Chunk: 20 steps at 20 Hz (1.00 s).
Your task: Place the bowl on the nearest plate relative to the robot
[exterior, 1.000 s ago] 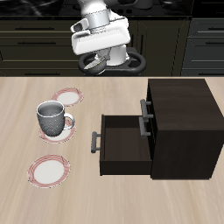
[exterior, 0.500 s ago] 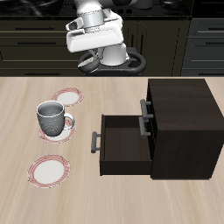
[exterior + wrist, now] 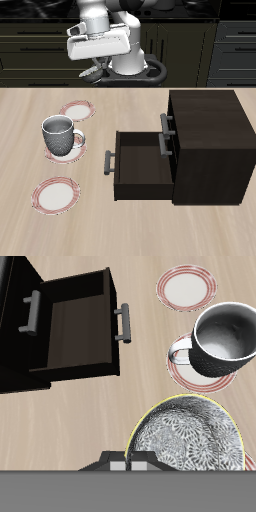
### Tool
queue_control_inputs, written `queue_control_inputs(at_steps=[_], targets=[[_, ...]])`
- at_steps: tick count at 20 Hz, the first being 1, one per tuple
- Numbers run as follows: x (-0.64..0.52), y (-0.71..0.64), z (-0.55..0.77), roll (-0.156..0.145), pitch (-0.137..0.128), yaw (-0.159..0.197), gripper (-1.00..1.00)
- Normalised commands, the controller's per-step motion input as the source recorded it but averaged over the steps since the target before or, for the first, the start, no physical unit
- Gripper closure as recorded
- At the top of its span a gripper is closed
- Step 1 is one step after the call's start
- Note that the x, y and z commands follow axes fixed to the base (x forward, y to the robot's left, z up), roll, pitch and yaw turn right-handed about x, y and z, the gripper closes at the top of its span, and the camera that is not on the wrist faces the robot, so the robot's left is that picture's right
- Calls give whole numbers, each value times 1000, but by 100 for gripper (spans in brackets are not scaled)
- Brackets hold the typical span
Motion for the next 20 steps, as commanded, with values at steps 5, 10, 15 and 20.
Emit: queue_control_inputs(at_steps=[5,10,15,20], targets=[[-212,-284,-113,-12,40,4,100],[-270,-202,-40,-19,-5,3,100],[-281,-218,-125,-25,5,-2,100],[-288,-130,-78,-13,6,-11,100]])
